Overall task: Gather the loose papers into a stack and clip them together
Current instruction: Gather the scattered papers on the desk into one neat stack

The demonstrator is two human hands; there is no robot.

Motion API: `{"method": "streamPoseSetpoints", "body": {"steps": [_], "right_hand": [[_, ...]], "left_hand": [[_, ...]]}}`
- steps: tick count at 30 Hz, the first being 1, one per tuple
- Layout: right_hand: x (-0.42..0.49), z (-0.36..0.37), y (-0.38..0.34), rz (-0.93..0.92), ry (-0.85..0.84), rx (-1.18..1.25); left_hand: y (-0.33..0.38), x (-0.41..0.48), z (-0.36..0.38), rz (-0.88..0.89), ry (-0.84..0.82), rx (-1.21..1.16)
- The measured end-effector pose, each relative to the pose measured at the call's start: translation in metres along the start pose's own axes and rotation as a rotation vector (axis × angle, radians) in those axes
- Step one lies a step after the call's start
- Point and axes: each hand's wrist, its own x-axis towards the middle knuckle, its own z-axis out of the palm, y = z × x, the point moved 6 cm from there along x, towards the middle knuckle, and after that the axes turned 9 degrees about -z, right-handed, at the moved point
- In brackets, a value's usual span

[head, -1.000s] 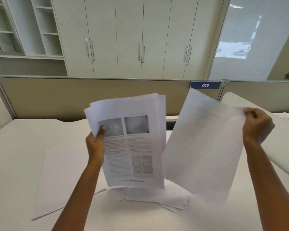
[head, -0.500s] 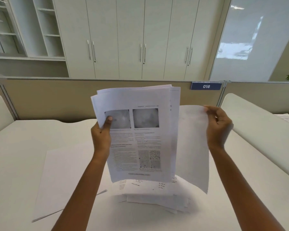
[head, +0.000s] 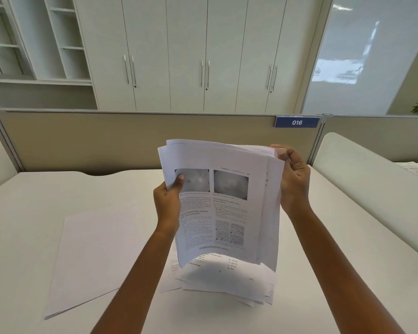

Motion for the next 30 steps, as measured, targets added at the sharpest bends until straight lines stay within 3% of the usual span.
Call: {"method": "streamPoseSetpoints", "body": {"steps": [5, 8, 11, 16, 20, 24, 30], "right_hand": [[-0.024, -0.003, 0.027, 0.091, -0.209, 0.04], [-0.05, -0.006, 0.053, 0.226, -0.273, -0.165], [-0.063, -0.016, 0.076, 0.301, -0.173, -0.334], [-0.064, -0.025, 0.081, 0.291, -0.077, -0.168], [-0.074, -0.024, 0.095, 0.422, -0.191, -0.103], [-0.089, -0.026, 0.111, 0.513, -0.203, -0.094], [-0.099, -0.026, 0.114, 0.43, -0.07, -0.203]], "left_hand": [[-0.011, 0.0, -0.002, -0.053, 0.02, -0.057], [-0.015, -0.002, 0.001, -0.06, -0.007, -0.066], [-0.017, -0.006, 0.009, -0.024, -0.056, -0.049], [-0.015, -0.003, 0.008, 0.154, -0.1, 0.047], [-0.033, 0.005, 0.001, 0.021, -0.205, 0.117], [-0.062, 0.003, 0.003, -0.095, -0.372, 0.221], [-0.071, 0.001, 0.006, -0.07, -0.314, 0.266]]}}
